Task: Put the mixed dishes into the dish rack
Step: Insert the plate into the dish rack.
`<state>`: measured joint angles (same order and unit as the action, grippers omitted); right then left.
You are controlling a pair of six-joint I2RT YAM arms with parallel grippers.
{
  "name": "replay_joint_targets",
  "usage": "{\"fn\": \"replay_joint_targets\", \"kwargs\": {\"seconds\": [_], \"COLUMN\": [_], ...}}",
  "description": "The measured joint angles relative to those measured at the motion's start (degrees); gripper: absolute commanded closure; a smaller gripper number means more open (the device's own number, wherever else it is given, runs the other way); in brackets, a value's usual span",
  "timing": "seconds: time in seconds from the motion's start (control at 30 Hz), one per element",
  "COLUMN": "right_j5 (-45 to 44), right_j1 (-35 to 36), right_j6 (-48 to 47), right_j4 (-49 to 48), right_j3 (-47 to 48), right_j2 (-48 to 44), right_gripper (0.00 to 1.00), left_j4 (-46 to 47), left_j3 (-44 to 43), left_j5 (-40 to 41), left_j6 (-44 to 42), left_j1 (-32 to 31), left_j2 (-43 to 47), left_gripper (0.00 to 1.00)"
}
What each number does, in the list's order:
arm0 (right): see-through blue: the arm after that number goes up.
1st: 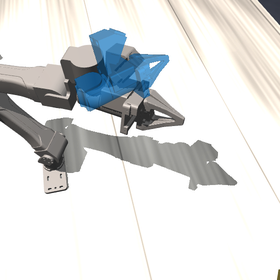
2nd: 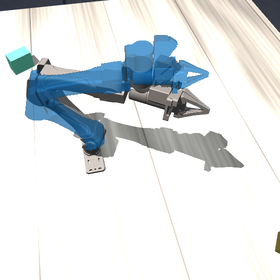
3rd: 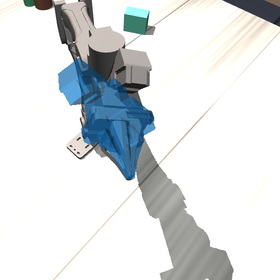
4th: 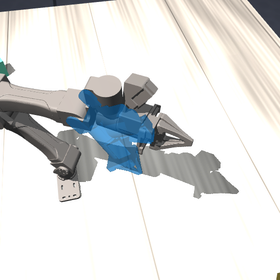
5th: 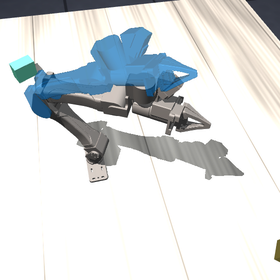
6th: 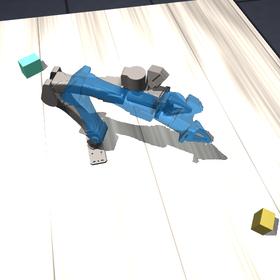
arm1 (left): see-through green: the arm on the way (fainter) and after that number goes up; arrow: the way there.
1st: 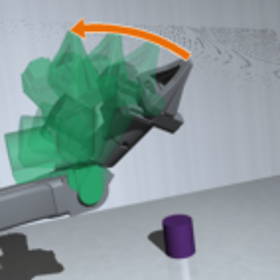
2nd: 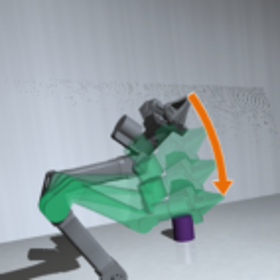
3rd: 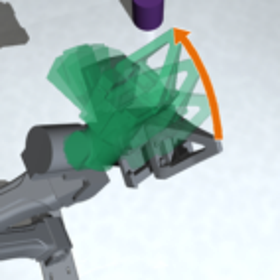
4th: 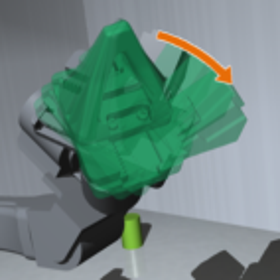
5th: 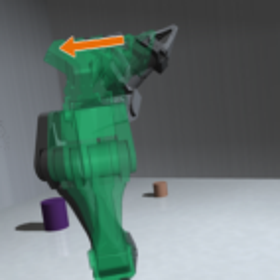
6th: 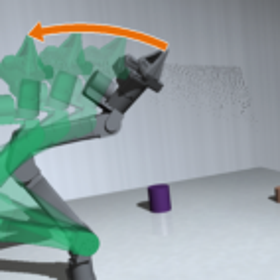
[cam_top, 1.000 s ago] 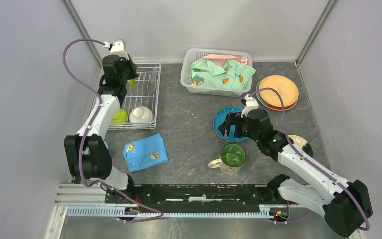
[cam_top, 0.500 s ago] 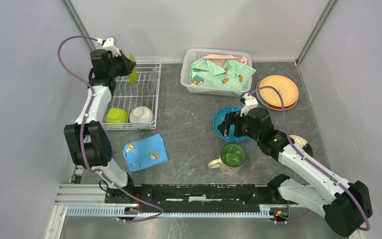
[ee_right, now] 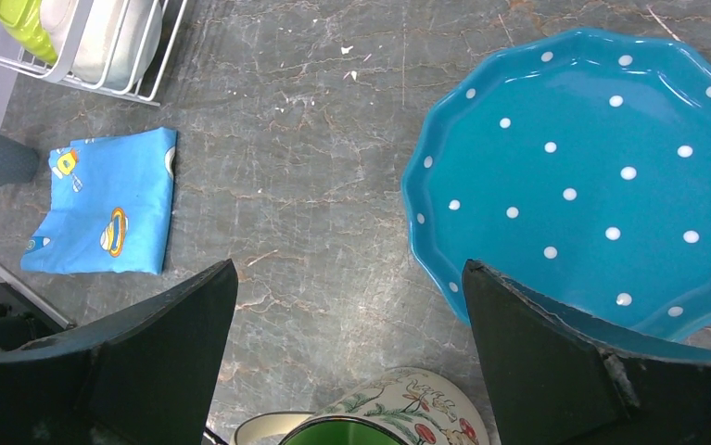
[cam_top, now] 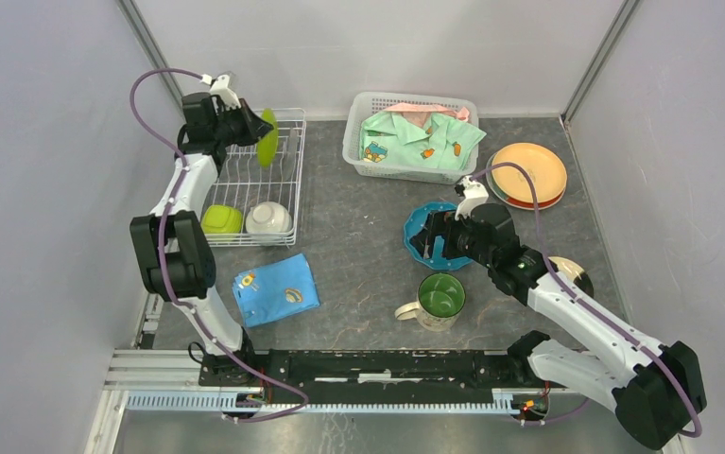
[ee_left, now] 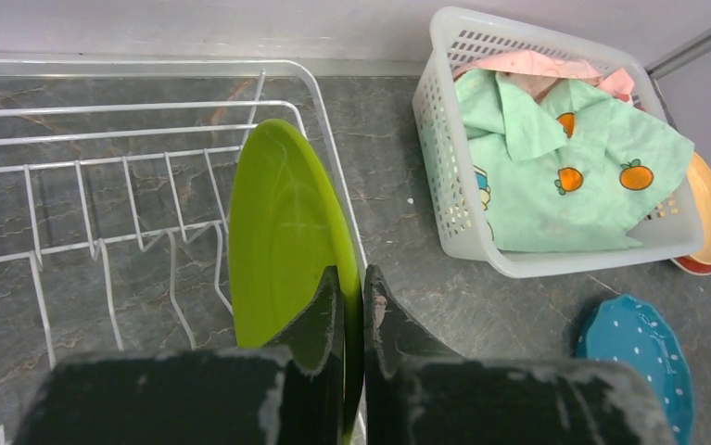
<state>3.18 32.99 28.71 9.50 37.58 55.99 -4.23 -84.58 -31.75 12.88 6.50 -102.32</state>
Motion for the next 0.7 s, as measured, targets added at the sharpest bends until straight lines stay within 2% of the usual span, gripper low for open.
{"fn": "replay_joint_targets", "kwargs": {"seconds": [0.4,0.7], "right_j5": [0.4,0.4], "right_j1": [0.0,0.0], "right_j6": [0.0,-0.3], "right_j4": [-0.3,-0.4], "right_j3": [0.7,1.5], "right_j2": [1.2,0.9], "right_gripper": [0.02,0.02], "left_j4": [3.2,0.4], "left_j3": [-0.1,-3.0], "left_j5": [0.3,1.2], "left_j6": [0.0,0.0], "left_j1": [0.8,0.3], "left_j2": [-6.0,-6.5], "left_gripper": [0.98,0.98]}}
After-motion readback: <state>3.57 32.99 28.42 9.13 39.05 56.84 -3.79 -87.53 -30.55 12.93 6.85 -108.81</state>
